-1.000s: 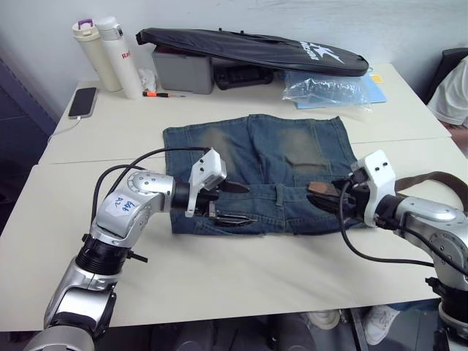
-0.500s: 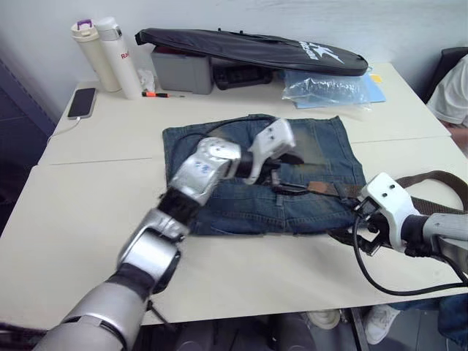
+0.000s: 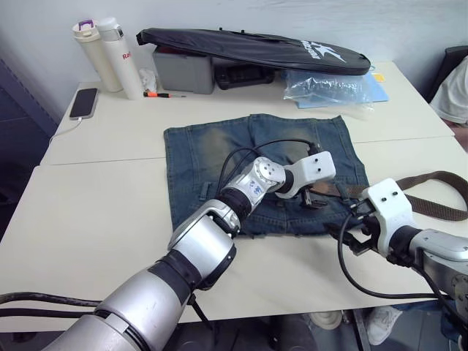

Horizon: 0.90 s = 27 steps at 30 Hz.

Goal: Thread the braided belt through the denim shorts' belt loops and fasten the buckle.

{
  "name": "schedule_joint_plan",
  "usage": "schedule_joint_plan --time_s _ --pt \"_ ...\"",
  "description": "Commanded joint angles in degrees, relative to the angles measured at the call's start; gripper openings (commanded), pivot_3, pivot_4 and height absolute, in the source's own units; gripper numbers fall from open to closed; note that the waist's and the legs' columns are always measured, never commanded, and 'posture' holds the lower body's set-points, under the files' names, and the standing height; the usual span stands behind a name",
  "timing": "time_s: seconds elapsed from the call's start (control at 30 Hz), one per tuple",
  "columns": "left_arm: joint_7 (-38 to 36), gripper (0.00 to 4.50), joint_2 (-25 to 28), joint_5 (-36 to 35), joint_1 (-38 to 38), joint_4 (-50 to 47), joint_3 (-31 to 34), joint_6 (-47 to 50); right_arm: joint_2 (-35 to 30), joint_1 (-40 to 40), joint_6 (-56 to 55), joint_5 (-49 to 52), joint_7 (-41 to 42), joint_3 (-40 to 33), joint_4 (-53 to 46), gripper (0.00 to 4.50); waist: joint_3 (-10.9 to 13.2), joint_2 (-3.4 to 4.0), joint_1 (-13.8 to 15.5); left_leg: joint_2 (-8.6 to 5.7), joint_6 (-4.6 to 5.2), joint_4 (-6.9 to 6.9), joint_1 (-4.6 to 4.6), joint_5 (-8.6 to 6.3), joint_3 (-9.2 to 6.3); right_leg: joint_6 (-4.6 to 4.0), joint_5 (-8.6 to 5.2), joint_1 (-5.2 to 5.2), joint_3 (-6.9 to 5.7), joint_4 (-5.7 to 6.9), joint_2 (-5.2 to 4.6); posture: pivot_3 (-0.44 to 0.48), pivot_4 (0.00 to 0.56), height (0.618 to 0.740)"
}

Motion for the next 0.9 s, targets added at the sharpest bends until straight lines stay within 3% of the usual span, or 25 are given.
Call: schedule_joint_plan --time_s 0.03,0.13,0.17,0.23,0.3,0.5,0.53,0.73,0.9 --pt "10.07 4.50 -2.79 4.04 -1.76 3.21 1.02 -0.76 3.48 -1.85 4.26 -0.41 -3.36 -3.42 -7.34 4.47 0.00 0.00 0.08 0.00 0.01 0.00 0.00 -0.01 0.00 0.00 0.00 0.00 0.00 0.01 0.00 0.000 0.150 0.740" --pt "11.19 4.50 -4.03 4.95 -0.89 4.16 1.38 0.88 3.75 -2.99 6.00 -0.38 -3.59 -4.18 -8.36 4.47 -0.01 0.01 0.54 0.00 0.02 0.00 0.02 -0.01 -0.01 0.00 0.00 0.00 0.00 0.06 0.00 0.000 0.150 0.740" --pt "11.16 3.96 -4.34 5.32 -0.62 4.35 1.34 1.26 3.74 -3.28 6.41 -0.38 -3.64 -4.33 -8.55 4.50 -0.01 0.02 0.67 0.00 0.02 0.00 0.02 -0.01 -0.01 0.00 0.00 0.00 0.00 0.07 0.00 0.000 0.150 0.740" --pt "11.45 3.56 -4.87 5.92 0.17 4.70 1.31 2.16 3.68 -3.99 7.44 -0.36 -3.70 -4.73 -9.03 4.50 -0.03 0.04 1.08 0.00 0.00 0.00 0.02 0.00 -0.01 0.01 0.01 0.00 0.00 0.06 0.00 0.000 0.150 0.740" --pt "11.14 2.63 -5.24 6.73 0.85 4.99 1.49 2.94 3.75 -5.05 8.95 -0.31 -3.75 -5.10 -9.44 4.50 -0.04 0.06 1.03 0.00 0.00 -0.01 0.01 0.00 -0.01 0.02 0.01 -0.01 -0.01 0.04 0.00 0.000 0.150 0.740" --pt "10.00 0.57 -5.56 7.76 1.69 4.91 2.86 3.83 3.62 -7.08 10.87 -0.12 -3.46 -5.25 -9.54 4.50 -0.03 0.06 0.89 0.00 0.00 0.06 0.03 0.01 -0.01 -0.03 0.02 0.03 0.00 0.02 0.00 0.000 0.150 0.740" --pt "9.92 0.04 -5.47 7.68 1.57 4.82 3.31 3.74 3.56 -7.27 10.87 -0.05 -3.37 -5.17 -9.43 4.50 -0.03 0.06 0.89 0.01 0.00 0.05 0.03 0.02 -0.01 -0.04 0.02 0.03 0.00 0.04 0.00 0.000 0.150 0.740" --pt "8.40 0.01 -4.41 6.87 -0.23 4.00 6.31 3.27 4.29 -9.18 10.63 -0.82 -4.08 -2.68 -7.32 4.50 -0.04 0.07 0.81 0.01 -0.03 0.04 0.05 0.06 -0.02 -0.03 0.02 0.02 0.00 0.11 0.00 0.000 0.150 0.740" --pt "6.29 0.01 -3.51 6.82 -0.67 3.35 7.83 2.98 8.82 -11.02 8.05 -3.22 -6.87 1.38 -2.12 4.50 -0.13 0.21 0.77 0.00 -0.09 -0.01 0.03 0.09 -0.02 0.01 0.05 -0.03 -0.01 0.15 0.00 0.000 0.150 0.740"
